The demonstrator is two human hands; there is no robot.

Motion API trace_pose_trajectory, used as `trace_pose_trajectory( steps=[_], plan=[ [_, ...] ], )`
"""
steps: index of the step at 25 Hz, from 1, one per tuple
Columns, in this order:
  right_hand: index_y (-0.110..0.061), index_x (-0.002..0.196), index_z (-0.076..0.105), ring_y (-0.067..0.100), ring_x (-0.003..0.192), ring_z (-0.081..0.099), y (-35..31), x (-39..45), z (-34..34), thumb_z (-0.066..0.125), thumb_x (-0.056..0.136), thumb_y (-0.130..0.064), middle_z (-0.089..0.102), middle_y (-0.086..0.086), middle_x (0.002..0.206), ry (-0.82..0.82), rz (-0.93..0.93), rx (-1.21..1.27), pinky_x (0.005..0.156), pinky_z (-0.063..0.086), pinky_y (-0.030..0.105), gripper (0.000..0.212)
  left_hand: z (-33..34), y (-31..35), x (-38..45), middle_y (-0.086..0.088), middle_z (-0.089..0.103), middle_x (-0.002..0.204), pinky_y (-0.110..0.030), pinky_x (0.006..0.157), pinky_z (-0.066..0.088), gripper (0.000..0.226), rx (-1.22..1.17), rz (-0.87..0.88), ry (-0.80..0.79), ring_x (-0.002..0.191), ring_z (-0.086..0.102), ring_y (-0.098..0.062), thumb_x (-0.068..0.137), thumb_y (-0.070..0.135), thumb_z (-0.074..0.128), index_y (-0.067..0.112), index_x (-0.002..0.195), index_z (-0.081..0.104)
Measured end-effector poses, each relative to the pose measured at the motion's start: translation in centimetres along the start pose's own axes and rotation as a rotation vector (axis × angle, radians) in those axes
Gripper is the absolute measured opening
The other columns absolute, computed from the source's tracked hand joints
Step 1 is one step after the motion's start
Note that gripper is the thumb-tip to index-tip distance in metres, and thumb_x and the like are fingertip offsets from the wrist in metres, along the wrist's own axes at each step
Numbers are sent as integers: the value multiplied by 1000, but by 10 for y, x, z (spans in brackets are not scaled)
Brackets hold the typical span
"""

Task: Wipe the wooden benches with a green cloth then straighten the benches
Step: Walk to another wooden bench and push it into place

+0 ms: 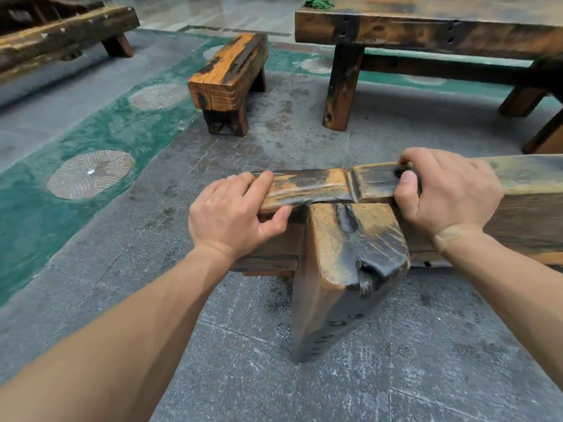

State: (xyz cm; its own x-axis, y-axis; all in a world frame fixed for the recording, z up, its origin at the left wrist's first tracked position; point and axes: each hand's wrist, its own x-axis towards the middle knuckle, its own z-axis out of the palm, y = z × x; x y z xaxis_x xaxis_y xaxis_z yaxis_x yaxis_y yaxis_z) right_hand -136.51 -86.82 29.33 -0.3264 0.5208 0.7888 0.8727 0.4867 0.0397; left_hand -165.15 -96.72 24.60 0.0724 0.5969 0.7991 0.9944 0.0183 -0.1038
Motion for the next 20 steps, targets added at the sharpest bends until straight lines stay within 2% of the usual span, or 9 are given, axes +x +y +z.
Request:
trace_pose_trajectory(
  steps=[4,12,20],
  plan=[
    [-20,94,62,34,79,66,6,-2,8,25,100,-39,68,7,80,86,-64,5,66,37,42,42,6,-3,-1,-4,69,86,-36,65,51,59,40,35,80,74,68,-25,98,62,39,16,113,73],
    [-19,89,62,29,77,66,6,1,11,28,100,-36,66,3,78,145,-128,-30,64,39,41,40,10,-9,3,-2,70,85,-34,62,48,57,87,92,130,71,68,-23,98,60,41,15,110,74],
    [-18,83,60,28,75,64,-2,51,85,28,97,-38,64,3,75,203,-92,-97,66,38,40,40,77,-58,51,-3,72,86,-35,60,48,60,75,85,113,73,70,-26,100,60,34,16,110,74]
  ],
)
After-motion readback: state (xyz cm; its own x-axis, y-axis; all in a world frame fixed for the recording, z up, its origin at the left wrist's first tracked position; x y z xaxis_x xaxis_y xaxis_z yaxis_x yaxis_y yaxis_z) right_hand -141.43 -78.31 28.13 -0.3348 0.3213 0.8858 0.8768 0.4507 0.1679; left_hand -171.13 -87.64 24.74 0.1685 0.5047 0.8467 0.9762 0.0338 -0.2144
